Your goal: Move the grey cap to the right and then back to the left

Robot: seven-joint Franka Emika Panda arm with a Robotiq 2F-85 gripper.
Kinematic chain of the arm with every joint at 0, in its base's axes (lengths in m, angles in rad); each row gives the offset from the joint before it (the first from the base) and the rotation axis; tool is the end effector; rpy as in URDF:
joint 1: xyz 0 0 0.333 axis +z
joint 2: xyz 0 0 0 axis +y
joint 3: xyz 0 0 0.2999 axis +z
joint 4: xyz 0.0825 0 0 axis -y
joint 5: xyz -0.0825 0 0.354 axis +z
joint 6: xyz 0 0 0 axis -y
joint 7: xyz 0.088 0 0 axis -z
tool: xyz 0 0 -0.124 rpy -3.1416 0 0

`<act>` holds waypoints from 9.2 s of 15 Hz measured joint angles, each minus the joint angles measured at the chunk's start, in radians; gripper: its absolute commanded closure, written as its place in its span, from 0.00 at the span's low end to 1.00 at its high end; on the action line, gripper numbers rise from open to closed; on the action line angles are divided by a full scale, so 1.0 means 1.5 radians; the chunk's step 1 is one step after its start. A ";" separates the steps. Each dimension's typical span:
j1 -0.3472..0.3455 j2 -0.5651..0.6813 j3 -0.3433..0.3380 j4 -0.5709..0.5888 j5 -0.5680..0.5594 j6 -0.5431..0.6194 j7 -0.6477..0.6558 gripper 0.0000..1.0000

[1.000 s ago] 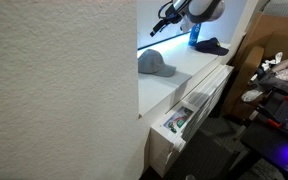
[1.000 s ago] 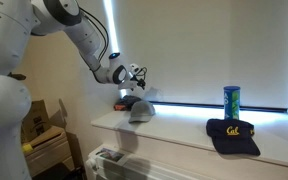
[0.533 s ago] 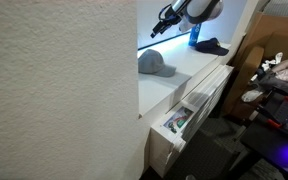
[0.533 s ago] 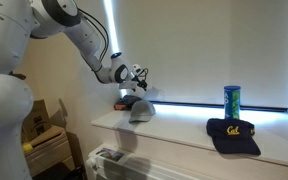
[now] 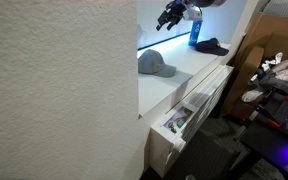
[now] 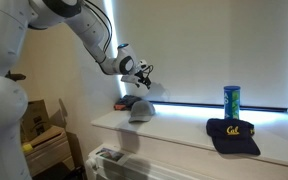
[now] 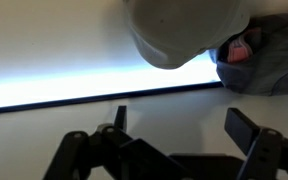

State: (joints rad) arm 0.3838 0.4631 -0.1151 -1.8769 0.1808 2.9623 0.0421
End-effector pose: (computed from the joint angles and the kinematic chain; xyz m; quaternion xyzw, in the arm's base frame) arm 0.6399 0.1723 0.3296 -0.9503 -0.0417 -0.3012 0.0676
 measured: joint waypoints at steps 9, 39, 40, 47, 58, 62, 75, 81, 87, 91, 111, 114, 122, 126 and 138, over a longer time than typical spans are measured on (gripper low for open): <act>-0.103 0.032 0.092 0.012 -0.009 -0.180 0.044 0.00; 0.021 0.131 -0.010 0.055 -0.012 0.152 0.079 0.00; 0.021 0.131 -0.009 0.055 -0.012 0.152 0.080 0.00; -0.011 0.132 0.019 0.063 -0.016 0.088 0.117 0.00; -0.063 0.132 0.091 0.072 -0.012 0.009 0.127 0.00; -0.063 0.133 0.091 0.072 -0.013 0.010 0.128 0.00; -0.057 0.134 0.089 0.072 -0.044 0.012 0.127 0.95; -0.048 0.134 0.082 0.072 -0.063 0.011 0.127 0.73; -0.031 0.134 0.053 0.072 -0.067 0.011 0.131 0.42; -0.034 0.134 0.059 0.072 -0.067 0.012 0.131 0.19; -0.046 0.176 0.069 0.103 -0.066 -0.102 0.159 0.00; -0.048 0.209 0.065 0.130 -0.066 -0.105 0.163 0.00; -0.052 0.210 0.085 0.117 -0.066 0.004 0.152 0.34; -0.049 0.210 0.086 0.109 -0.066 0.019 0.151 0.62; 0.110 0.222 -0.097 0.102 -0.106 0.121 0.193 0.99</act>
State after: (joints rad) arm 0.5492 0.7961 -0.2604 -1.7232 0.0221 3.1438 0.3312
